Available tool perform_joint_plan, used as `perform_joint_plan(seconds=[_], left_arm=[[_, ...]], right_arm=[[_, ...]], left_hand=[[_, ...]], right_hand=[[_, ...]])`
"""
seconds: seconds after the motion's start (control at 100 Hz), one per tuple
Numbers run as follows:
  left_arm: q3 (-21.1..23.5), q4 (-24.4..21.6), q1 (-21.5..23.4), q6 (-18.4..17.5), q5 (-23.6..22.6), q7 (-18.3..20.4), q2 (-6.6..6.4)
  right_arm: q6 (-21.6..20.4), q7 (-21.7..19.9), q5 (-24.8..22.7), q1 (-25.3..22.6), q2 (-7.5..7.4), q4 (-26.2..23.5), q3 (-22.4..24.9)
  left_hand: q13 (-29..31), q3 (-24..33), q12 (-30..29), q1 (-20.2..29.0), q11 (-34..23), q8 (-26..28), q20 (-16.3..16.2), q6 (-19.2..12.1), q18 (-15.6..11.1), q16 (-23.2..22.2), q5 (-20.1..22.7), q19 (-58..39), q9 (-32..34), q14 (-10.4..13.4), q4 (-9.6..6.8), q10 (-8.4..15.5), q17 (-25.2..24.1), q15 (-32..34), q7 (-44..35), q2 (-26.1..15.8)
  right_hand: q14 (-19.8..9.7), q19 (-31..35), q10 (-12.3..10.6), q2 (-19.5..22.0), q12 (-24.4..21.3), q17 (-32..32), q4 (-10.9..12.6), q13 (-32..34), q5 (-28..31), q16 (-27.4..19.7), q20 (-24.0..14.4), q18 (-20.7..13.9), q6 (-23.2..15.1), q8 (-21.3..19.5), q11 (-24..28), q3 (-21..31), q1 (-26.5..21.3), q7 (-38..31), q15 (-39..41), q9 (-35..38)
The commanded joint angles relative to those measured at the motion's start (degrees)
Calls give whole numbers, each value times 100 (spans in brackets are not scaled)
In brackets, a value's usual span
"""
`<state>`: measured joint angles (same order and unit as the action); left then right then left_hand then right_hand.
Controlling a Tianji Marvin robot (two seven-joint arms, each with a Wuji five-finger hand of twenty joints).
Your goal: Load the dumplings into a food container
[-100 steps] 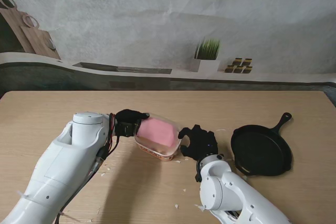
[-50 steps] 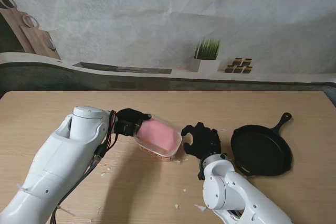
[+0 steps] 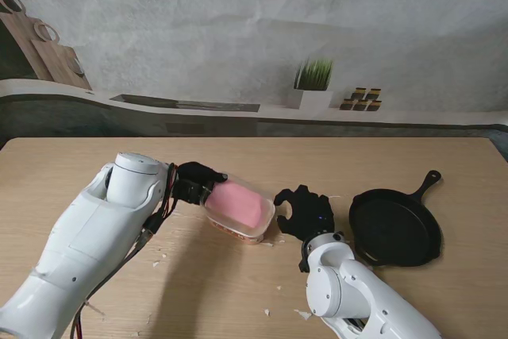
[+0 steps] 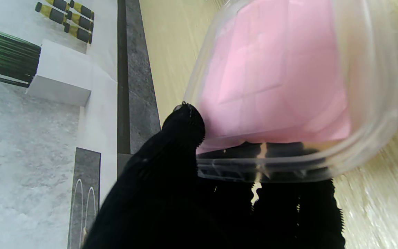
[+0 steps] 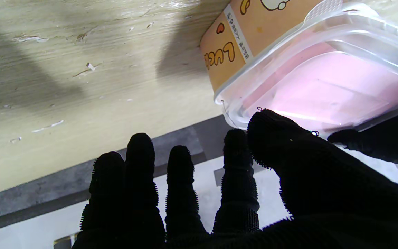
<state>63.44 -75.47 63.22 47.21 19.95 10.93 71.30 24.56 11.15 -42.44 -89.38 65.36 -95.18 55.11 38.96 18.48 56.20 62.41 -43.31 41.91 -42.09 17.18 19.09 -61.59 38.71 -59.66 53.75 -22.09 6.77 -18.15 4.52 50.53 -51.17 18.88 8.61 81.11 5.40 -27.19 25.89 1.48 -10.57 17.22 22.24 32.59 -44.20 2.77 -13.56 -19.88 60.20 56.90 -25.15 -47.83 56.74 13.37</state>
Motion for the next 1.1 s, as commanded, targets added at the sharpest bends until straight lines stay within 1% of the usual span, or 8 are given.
perform_joint_plan(seconds=[0.0, 0.29, 0.38, 0.43, 0.5, 0.72, 0.9, 1.09], left_arm=[[-31, 1, -97, 82, -32, 114, 19], [-109, -6, -228, 238, -353, -84, 58], [-122, 34, -264, 215, -465, -89, 46], [-154, 81, -296, 167, -539, -100, 42], [-200, 132, -342, 146, -585, -43, 22], [-444, 163, -427, -55, -871, 186, -84], [-604, 178, -460, -83, -1168, 216, -130], [-662, 325, -473, -127, -1228, 123, -86]], right_arm=[[-17, -45, 24, -41, 54, -19, 1], [-52, -38, 30, -76, 50, -32, 53], [-39, -45, 38, -81, 51, -34, 55], [-33, -49, 39, -81, 50, -37, 53], [-29, -53, 27, -79, 48, -35, 48], [-4, -48, 33, -67, 53, -25, 28], [-3, -40, 44, -72, 55, -21, 38], [-3, -53, 43, -74, 52, -21, 34]], left_hand=[[-84, -55, -90, 286, 63, -93, 50, -138, 56, 70, 159, 54, -49, -100, -242, -161, -86, -66, 47, -13], [-748, 438, -222, -259, 445, -724, 89, 11, -19, 385, -331, 82, -808, -69, -190, -131, -368, -290, 513, 438], [-1087, 1346, -987, -989, 448, -924, 26, 82, -125, 490, -445, 102, -1321, -7, -45, -142, -476, -389, 1090, 569], [-1228, 1828, -1231, -1467, 644, -1176, -2, 121, -165, 608, -397, 117, -1505, -9, -91, -103, -530, -506, 1455, 590], [-1514, 2134, -1539, -1728, 937, -1494, -63, 117, -276, 768, -415, 152, -1793, 52, -226, -84, -673, -696, 1875, 585], [-2191, 2083, -2423, -1986, 1501, -2425, -314, -27, -580, 1371, -590, 326, -2586, 316, -207, 242, -966, -1321, 2947, 564], [-2603, 1909, -2849, -1915, 1838, -2636, -363, -67, -673, 1724, -726, 878, -3046, 449, -209, 315, -964, -1795, 3225, 424], [-2800, 1645, -3145, -1607, 1950, -2755, -497, -78, -739, 2073, -888, 1393, -3316, 562, -233, 384, -971, -2236, 3374, 198]], right_hand=[[22, 22, -112, 198, 41, -51, 284, -144, -122, -9, 31, -479, -83, -28, 108, 37, -49, -13, 65, -143], [23, 36, -111, 193, 45, -57, 281, -140, -178, -7, 26, -468, -57, -35, 117, 22, -16, -31, 72, -145], [36, 36, -109, 188, 44, -60, 281, -135, -171, -6, 26, -468, -65, -37, 116, 25, -15, -36, 75, -148], [32, 39, -114, 189, 45, -59, 281, -140, -174, -7, 25, -467, -56, -36, 118, 25, -9, -36, 72, -146], [39, 43, -116, 194, 45, -56, 281, -140, -175, -8, 24, -467, -63, -37, 119, 26, -1, -39, 71, -148], [45, 61, -120, 206, 45, -60, 279, -144, -182, -7, 17, -472, -67, -34, 121, 20, 8, -38, 74, -149], [48, 83, -119, 230, 48, -59, 280, -133, -188, -4, 10, -475, -65, -34, 126, 20, -3, -39, 84, -153], [58, 99, -118, 246, 49, -55, 280, -137, -184, -5, 7, -469, -83, -32, 131, 8, -22, -37, 83, -146]])
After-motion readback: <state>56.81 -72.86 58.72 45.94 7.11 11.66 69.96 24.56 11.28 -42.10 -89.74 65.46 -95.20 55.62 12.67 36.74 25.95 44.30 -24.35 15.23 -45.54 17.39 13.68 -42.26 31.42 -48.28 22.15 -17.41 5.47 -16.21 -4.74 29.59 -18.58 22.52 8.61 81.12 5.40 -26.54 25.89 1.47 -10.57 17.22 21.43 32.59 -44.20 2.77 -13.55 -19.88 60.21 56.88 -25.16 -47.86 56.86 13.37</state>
